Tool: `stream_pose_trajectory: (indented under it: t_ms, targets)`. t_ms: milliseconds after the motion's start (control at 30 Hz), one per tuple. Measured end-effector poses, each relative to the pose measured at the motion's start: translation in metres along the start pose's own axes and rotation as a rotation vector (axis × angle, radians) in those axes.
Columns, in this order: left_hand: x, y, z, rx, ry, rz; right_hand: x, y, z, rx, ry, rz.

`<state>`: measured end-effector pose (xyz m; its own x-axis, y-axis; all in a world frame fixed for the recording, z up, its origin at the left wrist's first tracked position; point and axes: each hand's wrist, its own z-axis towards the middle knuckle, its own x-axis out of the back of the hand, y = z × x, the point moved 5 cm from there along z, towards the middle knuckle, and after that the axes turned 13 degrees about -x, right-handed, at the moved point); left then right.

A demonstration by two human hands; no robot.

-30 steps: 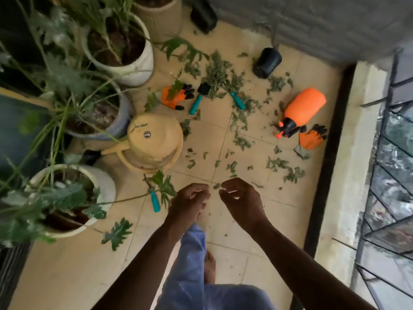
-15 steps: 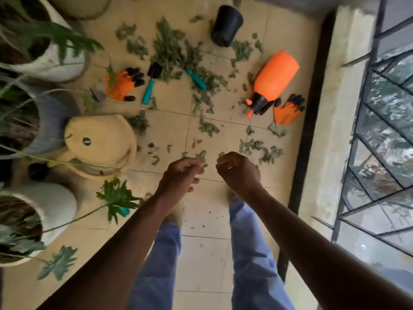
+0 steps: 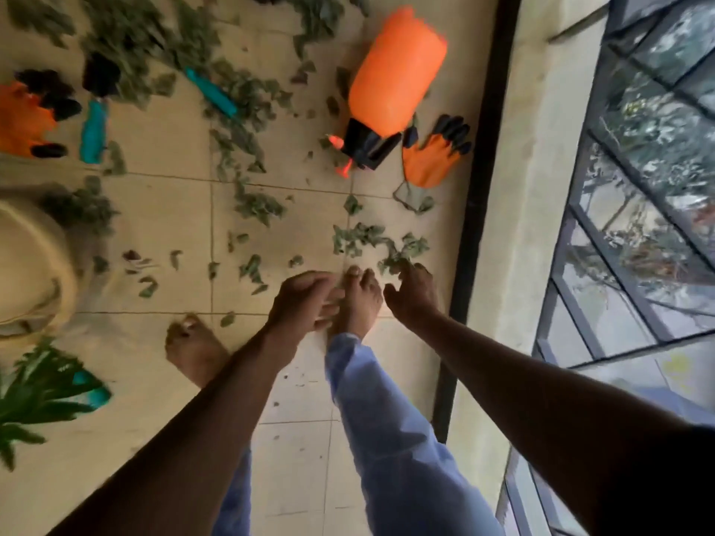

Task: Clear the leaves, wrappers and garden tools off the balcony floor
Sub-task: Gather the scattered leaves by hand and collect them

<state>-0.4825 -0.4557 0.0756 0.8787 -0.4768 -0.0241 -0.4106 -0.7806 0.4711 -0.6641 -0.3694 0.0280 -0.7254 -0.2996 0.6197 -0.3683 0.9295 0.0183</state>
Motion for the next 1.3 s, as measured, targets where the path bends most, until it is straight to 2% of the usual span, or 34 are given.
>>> stream_pose_trajectory:
  t_ms: [167,400,533,633,833,933,1067,1133,1300]
  targets:
    - [-0.026,-0.048,0.085,0.077,-0.044,0.001,-0.049,0.043,0.093,-0.049,-0.014,-0.060]
    - [-0.036,-0.106,0.130,0.131,-0.088,0.031,-0.076,0.054,0.148,-0.104,0.194,0.204]
    - [-0.039,-0.121,0.128,0.169,-0.092,0.029,-0.089,0.044,0.146,0.040,0.231,0.034]
    - [-0.042,-0.125,0.127,0.175,-0.089,0.025,-0.097,0.036,0.145,0.109,0.246,0.000]
    - [-0.050,-0.127,0.126,0.180,-0.074,-0.038,-0.089,0.049,0.142,-0.069,0.238,0.328]
    - [-0.059,-0.127,0.126,0.197,-0.092,-0.127,-0.077,0.046,0.115,-0.047,0.208,0.542]
    - [-0.072,-0.115,0.132,0.190,-0.095,-0.293,-0.072,0.037,0.074,0.040,0.081,0.641]
    - [-0.077,-0.106,0.136,0.189,-0.079,-0.322,-0.072,0.030,0.055,0.088,0.077,0.624]
    - [-0.085,-0.091,0.145,0.084,0.035,-0.189,-0.074,0.002,0.038,0.248,0.124,0.394]
